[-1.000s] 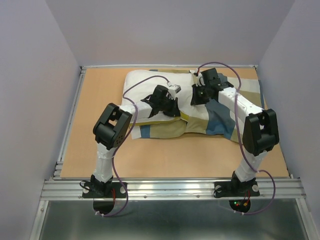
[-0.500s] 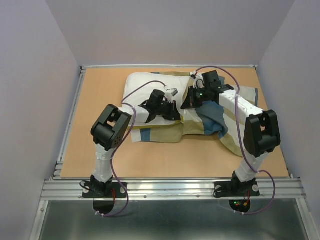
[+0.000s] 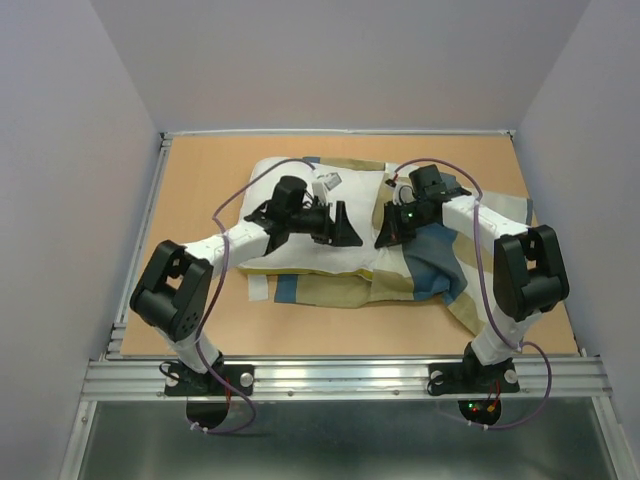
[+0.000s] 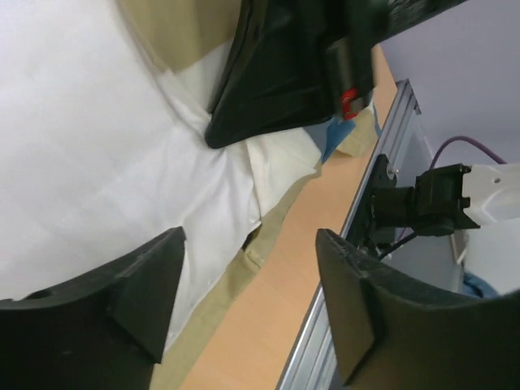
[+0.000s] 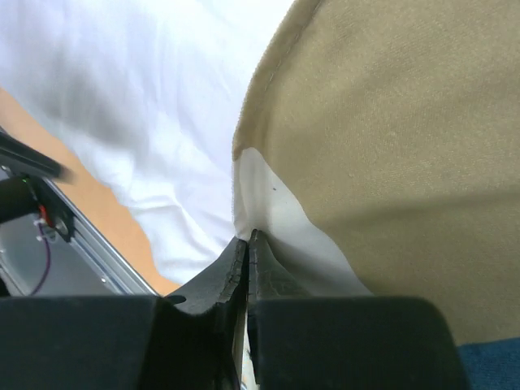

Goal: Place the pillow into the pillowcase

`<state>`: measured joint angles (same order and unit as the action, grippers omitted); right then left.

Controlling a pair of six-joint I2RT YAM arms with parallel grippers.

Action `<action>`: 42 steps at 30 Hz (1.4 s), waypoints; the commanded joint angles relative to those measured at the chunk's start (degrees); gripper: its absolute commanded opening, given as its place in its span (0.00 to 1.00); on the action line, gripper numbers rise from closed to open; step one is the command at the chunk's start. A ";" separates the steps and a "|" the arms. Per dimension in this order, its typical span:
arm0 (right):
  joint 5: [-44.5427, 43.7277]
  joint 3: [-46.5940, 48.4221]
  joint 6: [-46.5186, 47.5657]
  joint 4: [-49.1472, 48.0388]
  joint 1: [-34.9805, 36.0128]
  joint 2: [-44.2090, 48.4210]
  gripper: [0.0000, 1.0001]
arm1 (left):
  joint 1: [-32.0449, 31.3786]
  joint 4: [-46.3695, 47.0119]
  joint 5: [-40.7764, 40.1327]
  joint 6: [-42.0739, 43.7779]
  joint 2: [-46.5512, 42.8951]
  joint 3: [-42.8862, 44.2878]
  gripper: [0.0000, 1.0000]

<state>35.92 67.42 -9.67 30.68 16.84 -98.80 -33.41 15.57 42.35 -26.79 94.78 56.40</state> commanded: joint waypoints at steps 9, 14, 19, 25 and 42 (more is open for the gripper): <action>-0.15 1.05 24.42 11.14 4.78 -2.35 0.14 | 10.03 -21.27 -5.68 34.32 12.07 35.76 0.99; -2.78 2.02 32.34 15.55 5.22 -1.31 0.16 | 10.29 -31.81 -8.24 49.44 26.93 53.86 0.99; -7.08 6.57 34.82 18.36 5.31 0.98 0.39 | 9.68 -37.97 -2.03 58.32 34.75 61.28 0.99; -8.67 17.56 24.20 15.22 2.68 4.93 0.89 | 8.36 -42.02 -4.64 65.63 37.49 56.99 0.86; -9.48 49.46 11.35 7.47 -11.30 -26.43 0.84 | 7.13 -39.13 -4.29 75.65 28.35 42.30 0.07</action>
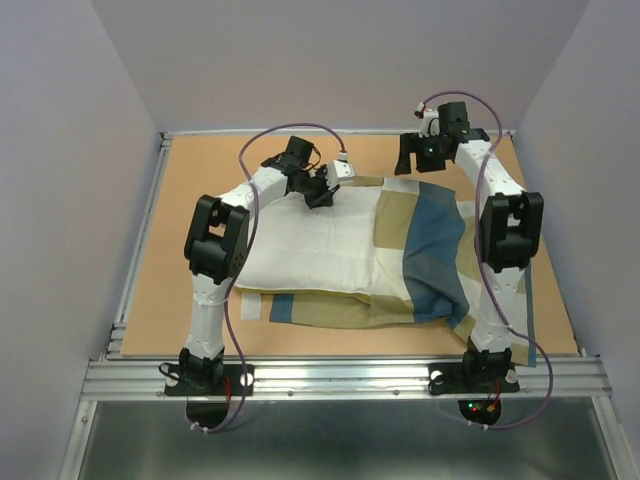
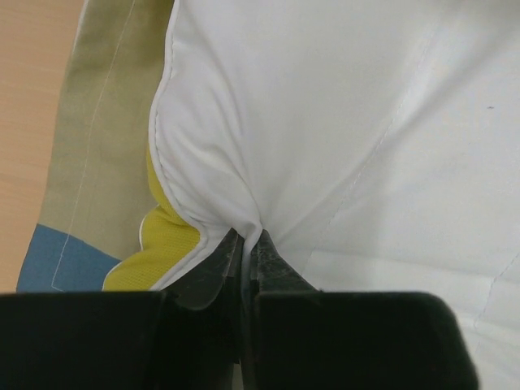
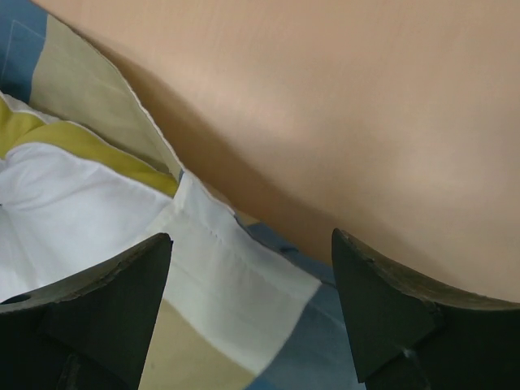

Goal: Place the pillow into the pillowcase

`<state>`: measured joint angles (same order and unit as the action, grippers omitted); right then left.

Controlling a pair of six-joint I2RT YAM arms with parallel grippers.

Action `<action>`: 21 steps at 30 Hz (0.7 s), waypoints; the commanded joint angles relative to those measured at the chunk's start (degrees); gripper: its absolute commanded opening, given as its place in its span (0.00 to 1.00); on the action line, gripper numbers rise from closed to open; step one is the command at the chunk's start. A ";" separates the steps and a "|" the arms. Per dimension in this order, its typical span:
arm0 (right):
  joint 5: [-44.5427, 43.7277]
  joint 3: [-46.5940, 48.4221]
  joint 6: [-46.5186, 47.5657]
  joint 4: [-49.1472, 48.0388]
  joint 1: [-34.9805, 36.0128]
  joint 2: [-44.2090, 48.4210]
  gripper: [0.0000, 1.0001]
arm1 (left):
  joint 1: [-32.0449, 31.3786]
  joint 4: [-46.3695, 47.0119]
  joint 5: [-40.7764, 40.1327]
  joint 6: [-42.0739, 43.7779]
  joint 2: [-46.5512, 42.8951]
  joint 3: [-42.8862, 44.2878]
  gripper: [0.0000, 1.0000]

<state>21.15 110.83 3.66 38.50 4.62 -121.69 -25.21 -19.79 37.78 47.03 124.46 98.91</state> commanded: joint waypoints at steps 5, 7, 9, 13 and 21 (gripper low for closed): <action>9.18 7.65 -2.08 -0.44 1.62 -7.15 0.81 | -1.77 -2.54 -0.34 3.60 -2.47 -1.17 0.00; 9.52 8.79 -2.08 -0.53 1.88 -8.91 0.80 | -2.29 -1.92 -0.95 4.82 -3.17 -2.14 0.00; 9.53 9.67 -1.91 -0.71 2.14 -10.66 0.76 | -2.65 -1.74 -1.13 5.71 -3.53 -2.58 0.00; 10.67 10.38 -0.94 -0.62 2.93 -12.95 0.64 | -3.44 -0.78 -2.01 6.50 -4.40 -3.46 0.00; 13.92 9.58 0.38 -0.36 4.17 -13.22 0.10 | -4.41 0.37 -1.39 9.05 -6.69 -3.73 0.00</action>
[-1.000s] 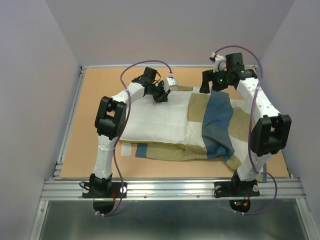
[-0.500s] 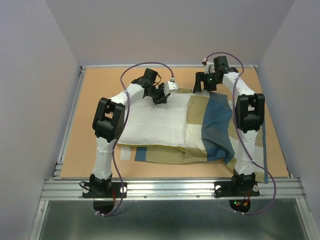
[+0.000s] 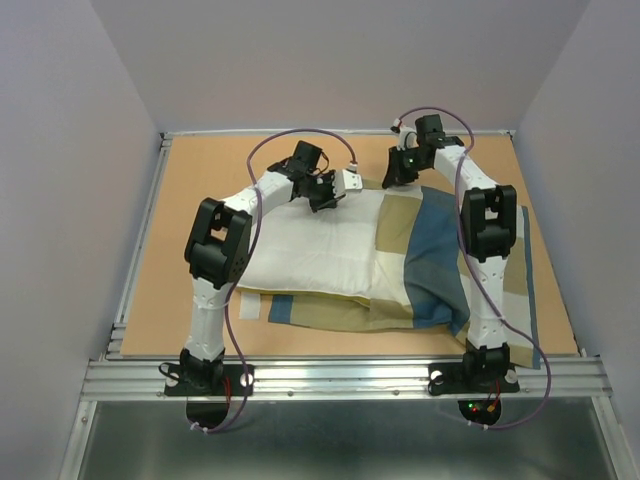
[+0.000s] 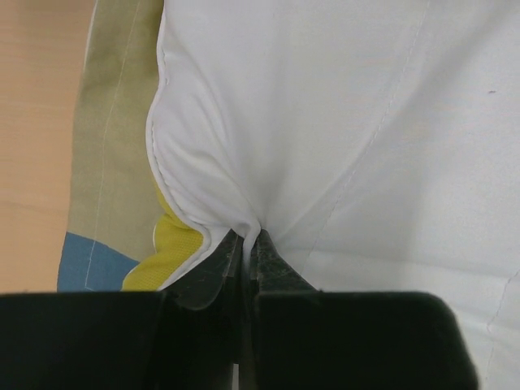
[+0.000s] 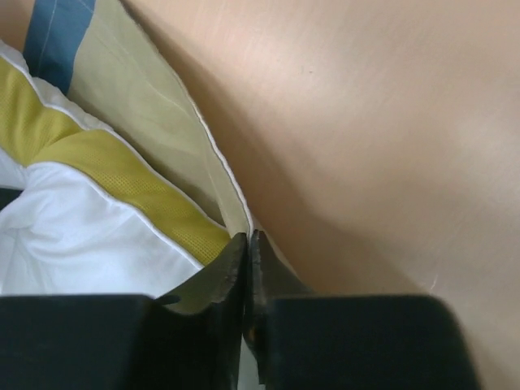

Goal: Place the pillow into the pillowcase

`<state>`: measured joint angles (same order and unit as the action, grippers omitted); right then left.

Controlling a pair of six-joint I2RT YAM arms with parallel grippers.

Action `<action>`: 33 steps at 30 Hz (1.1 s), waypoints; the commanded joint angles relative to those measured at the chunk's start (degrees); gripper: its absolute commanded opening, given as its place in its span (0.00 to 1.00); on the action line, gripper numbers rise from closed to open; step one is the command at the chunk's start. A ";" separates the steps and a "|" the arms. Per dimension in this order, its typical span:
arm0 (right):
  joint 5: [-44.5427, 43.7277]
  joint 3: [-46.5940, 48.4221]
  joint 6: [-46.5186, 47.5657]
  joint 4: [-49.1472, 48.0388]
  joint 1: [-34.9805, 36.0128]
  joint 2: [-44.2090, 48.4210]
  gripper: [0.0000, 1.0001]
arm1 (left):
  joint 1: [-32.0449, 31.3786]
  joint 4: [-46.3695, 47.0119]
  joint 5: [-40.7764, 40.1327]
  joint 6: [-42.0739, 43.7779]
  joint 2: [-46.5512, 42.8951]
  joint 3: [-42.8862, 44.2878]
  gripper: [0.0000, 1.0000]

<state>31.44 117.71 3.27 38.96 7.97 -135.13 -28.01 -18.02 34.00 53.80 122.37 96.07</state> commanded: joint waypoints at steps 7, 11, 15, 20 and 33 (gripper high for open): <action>10.46 5.06 -2.64 -0.81 1.78 3.81 0.01 | -4.68 2.46 4.32 4.03 -12.04 -5.36 0.00; 14.34 8.49 -8.88 -1.60 3.98 5.58 0.01 | -8.02 5.97 5.63 3.86 -16.63 -7.65 0.00; 17.33 9.91 -14.59 -4.59 7.41 7.42 0.01 | -10.22 10.19 7.22 0.96 -19.09 -7.92 0.00; 17.61 10.00 -23.82 -10.56 10.40 8.57 0.00 | -11.10 11.60 6.79 -0.98 -19.27 -8.26 0.00; 9.62 17.65 -25.16 -15.76 12.34 0.48 0.14 | -2.23 21.88 -3.92 -18.80 -18.48 -16.98 0.00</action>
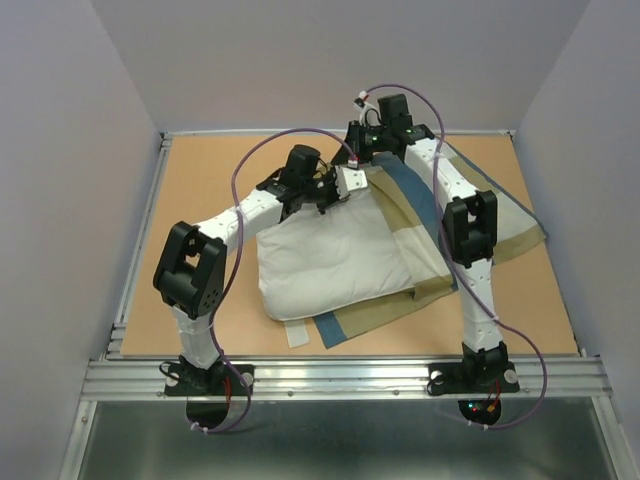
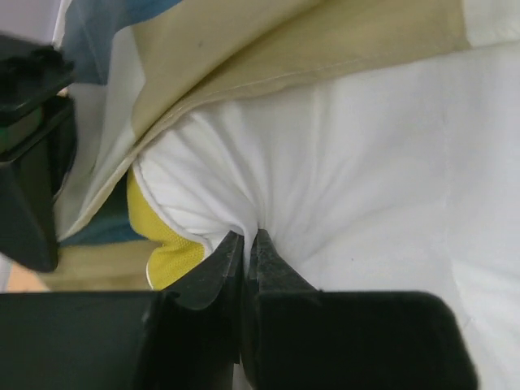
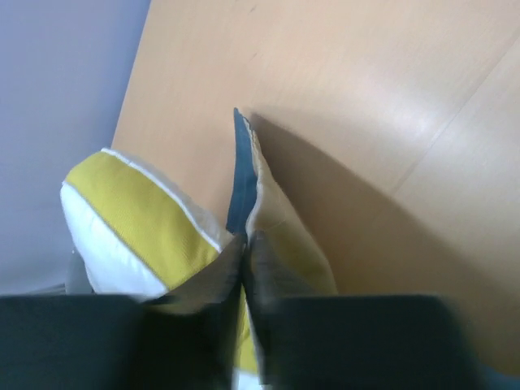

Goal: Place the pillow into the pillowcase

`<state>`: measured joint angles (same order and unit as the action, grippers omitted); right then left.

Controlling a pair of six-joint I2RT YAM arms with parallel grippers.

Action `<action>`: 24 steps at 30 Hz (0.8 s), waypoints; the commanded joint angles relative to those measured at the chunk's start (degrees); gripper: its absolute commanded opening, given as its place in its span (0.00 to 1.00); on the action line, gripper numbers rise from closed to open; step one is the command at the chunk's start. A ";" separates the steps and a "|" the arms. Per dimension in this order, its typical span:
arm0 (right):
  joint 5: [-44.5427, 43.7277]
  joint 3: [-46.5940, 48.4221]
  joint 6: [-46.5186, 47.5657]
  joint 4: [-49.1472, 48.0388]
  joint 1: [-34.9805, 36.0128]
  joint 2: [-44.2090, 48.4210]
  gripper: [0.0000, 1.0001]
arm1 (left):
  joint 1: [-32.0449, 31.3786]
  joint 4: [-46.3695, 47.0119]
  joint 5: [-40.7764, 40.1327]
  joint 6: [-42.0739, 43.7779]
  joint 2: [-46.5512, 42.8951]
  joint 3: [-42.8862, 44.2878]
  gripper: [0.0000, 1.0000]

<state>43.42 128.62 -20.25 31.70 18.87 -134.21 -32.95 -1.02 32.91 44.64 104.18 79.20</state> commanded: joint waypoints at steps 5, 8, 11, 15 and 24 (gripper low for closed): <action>-10.97 -6.51 2.41 -8.24 -3.82 10.77 0.74 | 6.67 -0.73 -3.29 -14.85 -2.57 -0.09 0.55; -13.44 -16.44 3.99 -7.80 -9.44 19.38 0.77 | 6.15 -2.49 -1.45 -12.57 -10.12 -6.93 0.94; -13.71 -25.47 8.46 -6.13 -13.23 26.35 0.76 | 1.86 -6.09 -4.07 -7.75 -17.05 -9.93 0.96; -15.02 -36.74 23.55 4.30 -13.51 38.39 0.72 | -7.20 -15.84 -9.95 0.70 -22.87 -16.34 0.99; -16.44 -56.19 29.83 12.50 -13.60 42.21 0.61 | -24.61 -14.21 -21.28 -6.05 -26.06 -27.42 0.99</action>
<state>27.83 76.34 5.67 39.51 5.82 -87.83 -54.30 -16.16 19.90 41.43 76.84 54.43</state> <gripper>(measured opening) 0.613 0.986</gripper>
